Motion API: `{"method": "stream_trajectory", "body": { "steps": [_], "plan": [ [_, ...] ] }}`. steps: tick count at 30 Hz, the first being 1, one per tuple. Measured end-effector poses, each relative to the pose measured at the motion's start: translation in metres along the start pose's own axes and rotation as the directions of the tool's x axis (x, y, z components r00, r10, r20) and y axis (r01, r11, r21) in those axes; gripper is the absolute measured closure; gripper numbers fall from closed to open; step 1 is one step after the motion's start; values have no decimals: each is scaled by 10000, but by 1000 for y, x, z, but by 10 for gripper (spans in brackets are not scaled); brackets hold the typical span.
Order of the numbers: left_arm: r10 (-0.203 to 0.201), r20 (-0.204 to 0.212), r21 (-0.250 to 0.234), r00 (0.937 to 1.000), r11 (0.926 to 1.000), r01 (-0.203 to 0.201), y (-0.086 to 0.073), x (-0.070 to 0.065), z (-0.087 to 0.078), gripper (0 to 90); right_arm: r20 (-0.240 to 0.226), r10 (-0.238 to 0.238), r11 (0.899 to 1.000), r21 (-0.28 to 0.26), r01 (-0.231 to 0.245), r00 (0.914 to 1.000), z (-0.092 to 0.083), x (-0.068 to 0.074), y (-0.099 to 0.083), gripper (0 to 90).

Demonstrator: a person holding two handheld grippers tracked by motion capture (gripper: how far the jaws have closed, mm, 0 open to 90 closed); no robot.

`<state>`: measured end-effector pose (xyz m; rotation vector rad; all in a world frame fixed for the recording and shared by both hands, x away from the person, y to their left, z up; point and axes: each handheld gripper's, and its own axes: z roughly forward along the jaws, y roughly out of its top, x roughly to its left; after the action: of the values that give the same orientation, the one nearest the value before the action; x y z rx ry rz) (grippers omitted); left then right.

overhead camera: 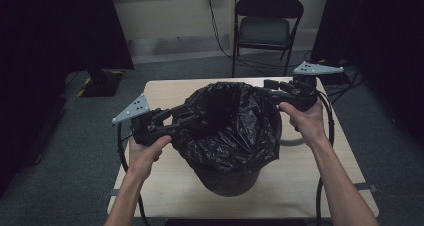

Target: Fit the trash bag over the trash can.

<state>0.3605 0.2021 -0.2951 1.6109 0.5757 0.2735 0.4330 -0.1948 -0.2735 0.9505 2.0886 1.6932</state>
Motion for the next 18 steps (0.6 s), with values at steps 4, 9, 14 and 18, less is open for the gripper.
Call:
{"method": "stream_trajectory", "body": {
  "steps": [4,9,14,18],
  "plan": [
    [-82,-35,-100,10000,9999,81,2,2,-4,460,-44,-39,9998,205,40,10000,1,-1,1,545],
    [-617,-289,-523,9977,9968,602,3,16,-4,459,-125,-111,9988,476,117,9999,4,0,5,578],
    [-930,-518,-495,9943,9947,905,-3,24,2,439,142,-145,9972,742,134,9998,2,0,4,608],
    [-907,-536,-394,9944,9953,886,-10,23,1,433,89,-167,9972,726,160,9998,-2,0,0,778]
  ]
}}
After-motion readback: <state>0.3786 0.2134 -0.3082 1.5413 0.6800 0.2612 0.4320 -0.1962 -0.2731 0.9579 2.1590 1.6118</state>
